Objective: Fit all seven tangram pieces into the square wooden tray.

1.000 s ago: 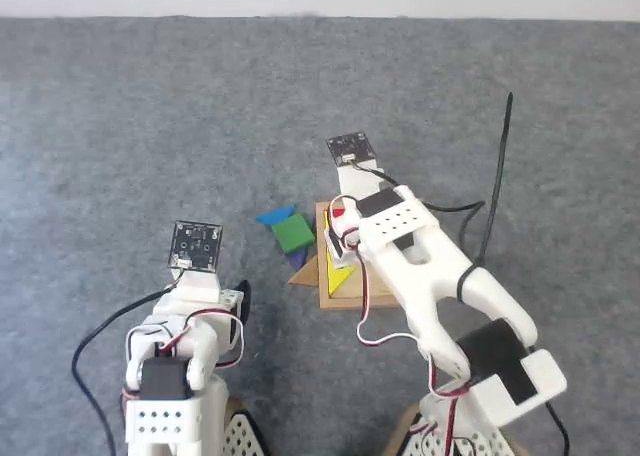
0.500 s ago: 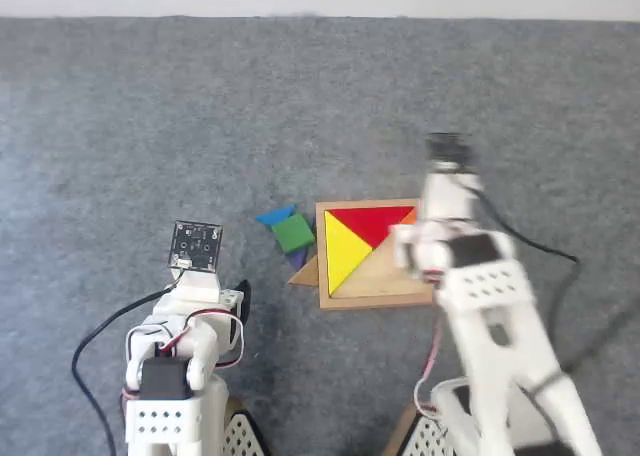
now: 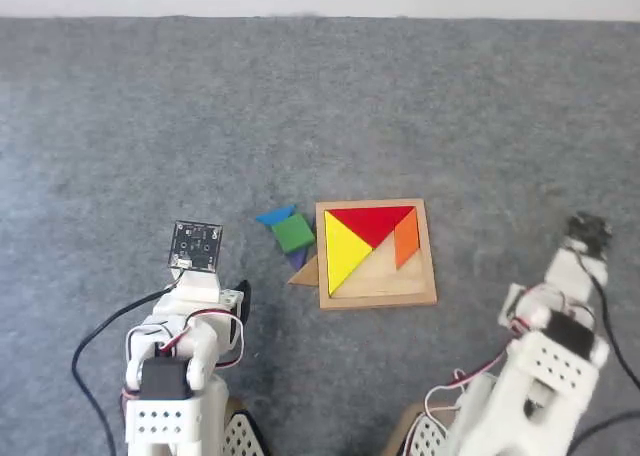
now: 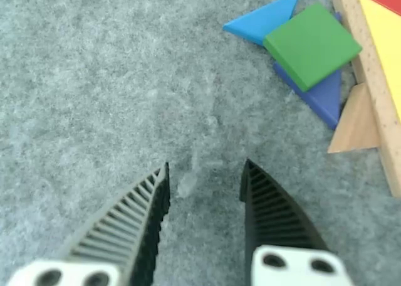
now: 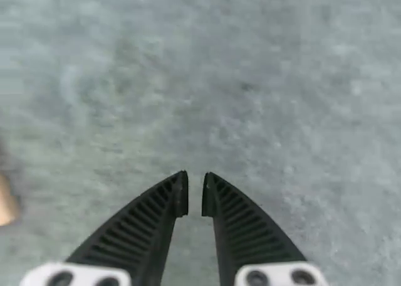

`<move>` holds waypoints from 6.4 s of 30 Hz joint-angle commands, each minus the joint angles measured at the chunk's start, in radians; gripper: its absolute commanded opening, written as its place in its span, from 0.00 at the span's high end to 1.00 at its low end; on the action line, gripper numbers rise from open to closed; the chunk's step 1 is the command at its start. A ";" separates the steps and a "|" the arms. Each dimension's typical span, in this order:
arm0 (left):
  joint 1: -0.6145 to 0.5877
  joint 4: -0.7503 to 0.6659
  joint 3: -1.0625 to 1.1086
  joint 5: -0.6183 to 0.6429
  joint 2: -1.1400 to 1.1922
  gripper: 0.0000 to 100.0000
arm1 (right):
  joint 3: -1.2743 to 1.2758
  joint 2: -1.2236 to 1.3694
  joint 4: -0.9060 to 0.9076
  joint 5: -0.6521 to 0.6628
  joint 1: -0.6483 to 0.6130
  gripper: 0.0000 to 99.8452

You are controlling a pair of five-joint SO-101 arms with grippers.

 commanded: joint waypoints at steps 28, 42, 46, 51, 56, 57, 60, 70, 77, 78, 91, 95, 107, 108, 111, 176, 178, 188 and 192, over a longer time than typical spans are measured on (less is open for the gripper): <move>0.092 -0.192 -0.027 -0.232 -0.012 0.82 | 0.334 -0.579 0.128 0.100 0.105 0.88; 0.135 -0.069 -0.394 -0.399 0.368 0.82 | 0.350 -0.690 0.231 0.147 0.071 0.88; 0.253 -0.038 -0.598 -0.399 0.721 0.82 | 0.350 -0.690 0.231 0.147 0.074 0.88; 0.353 -0.017 -0.837 -0.368 1.134 0.81 | 0.350 -0.690 0.231 0.147 0.074 0.88; 0.353 -0.133 -0.923 -0.325 1.430 0.81 | 0.350 -0.690 0.231 0.147 0.074 0.89; 0.354 -0.160 -0.929 -0.311 1.471 0.81 | 0.350 -0.690 0.231 0.147 0.074 0.89; 0.356 -0.216 -0.940 -0.298 1.564 0.78 | 0.350 -0.690 0.231 0.147 0.074 0.89; 0.353 -0.278 -0.935 -0.301 1.683 0.78 | 0.350 -0.690 0.229 0.147 0.074 0.89; 0.358 -0.350 -0.934 -0.301 1.749 0.78 | 0.350 -0.690 0.228 0.147 0.073 0.89; 0.358 -0.351 -0.935 -0.301 1.751 0.78 | 0.350 -0.690 0.228 0.147 0.073 0.89; 0.158 -0.350 -0.937 -0.215 1.522 0.78 | 0.350 -0.690 0.228 0.147 0.071 0.89; 0.100 -0.351 -0.944 -0.163 1.485 0.78 | 0.350 -0.690 0.228 0.147 0.071 0.89; 0.324 -0.381 -0.909 -0.164 1.445 0.78 | 0.350 -0.690 0.228 0.147 0.071 0.89; 0.324 -0.396 -0.908 -0.164 1.464 0.78 | 0.350 -0.690 0.228 0.147 0.071 0.89; 0.322 -0.431 -0.903 -0.164 1.531 0.78 | 0.350 -0.690 0.228 0.147 0.071 0.89; 0.284 -0.445 -0.981 -0.377 1.761 0.78 | 0.350 -0.690 0.226 0.147 0.071 0.89; 0.284 -0.445 -1.001 -0.377 1.788 0.78 | 0.350 -0.690 0.226 0.147 0.071 0.89; 0.287 -0.451 -1.106 -0.374 1.898 0.79 | 0.350 -0.690 0.226 0.147 0.071 0.89; 0.285 -0.391 -1.110 -0.379 1.900 0.88 | 0.350 -0.690 0.226 0.147 0.071 0.89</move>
